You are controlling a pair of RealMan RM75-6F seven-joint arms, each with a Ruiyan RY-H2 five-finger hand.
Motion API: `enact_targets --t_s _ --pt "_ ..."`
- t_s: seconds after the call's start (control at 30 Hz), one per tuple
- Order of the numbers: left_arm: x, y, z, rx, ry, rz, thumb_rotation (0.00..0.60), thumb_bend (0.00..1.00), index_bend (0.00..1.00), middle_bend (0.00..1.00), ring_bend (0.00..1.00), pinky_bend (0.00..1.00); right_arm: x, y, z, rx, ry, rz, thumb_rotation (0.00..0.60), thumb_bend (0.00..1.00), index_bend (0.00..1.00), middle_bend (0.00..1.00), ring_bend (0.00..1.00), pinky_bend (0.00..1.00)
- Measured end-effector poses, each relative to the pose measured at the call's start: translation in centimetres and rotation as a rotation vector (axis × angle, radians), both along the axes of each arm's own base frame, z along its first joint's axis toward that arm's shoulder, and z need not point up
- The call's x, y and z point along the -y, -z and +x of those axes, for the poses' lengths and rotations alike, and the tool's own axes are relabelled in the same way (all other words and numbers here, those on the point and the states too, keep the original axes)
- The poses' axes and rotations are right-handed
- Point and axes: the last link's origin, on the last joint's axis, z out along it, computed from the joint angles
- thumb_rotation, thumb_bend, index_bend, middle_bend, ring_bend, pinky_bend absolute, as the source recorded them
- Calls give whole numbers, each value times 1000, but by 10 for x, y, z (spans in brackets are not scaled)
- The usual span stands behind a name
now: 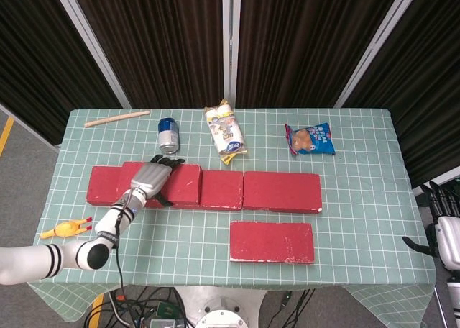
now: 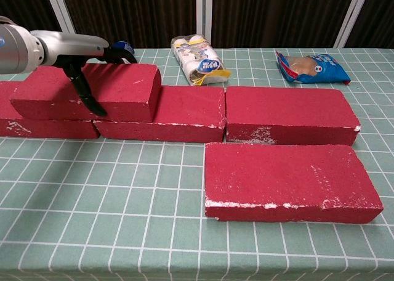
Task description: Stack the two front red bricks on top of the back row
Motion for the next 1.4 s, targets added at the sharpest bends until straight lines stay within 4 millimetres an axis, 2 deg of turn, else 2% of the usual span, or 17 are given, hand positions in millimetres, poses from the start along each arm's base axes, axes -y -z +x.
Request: enact_targets --t_s 0.3,0.47,0.67,1.17,1.4 --pt "-1 2 1 5 2 -8 600 41 68 152 80 0 0 0 0 0 2 1 600 0 0 0 0 0" --pt "0 4 0 2 7 -19 600 42 64 83 19 0 1 1 -1 1 4 2 600 0 0 0 0 0" --pt "-1 3 0 9 -2 -18 600 42 56 1 0 0 1 0 -2 2 6 -1 600 0 0 0 0 0" --pt "4 2 4 31 2 -31 600 31 45 0 0 0 0 1 0 0 -1 5 600 0 0 0 0 0" --pt "13 -10 7 33 18 -11 600 21 38 0 0 0 -3 -5 7 -9 -30 -4 600 0 0 0 0 0"
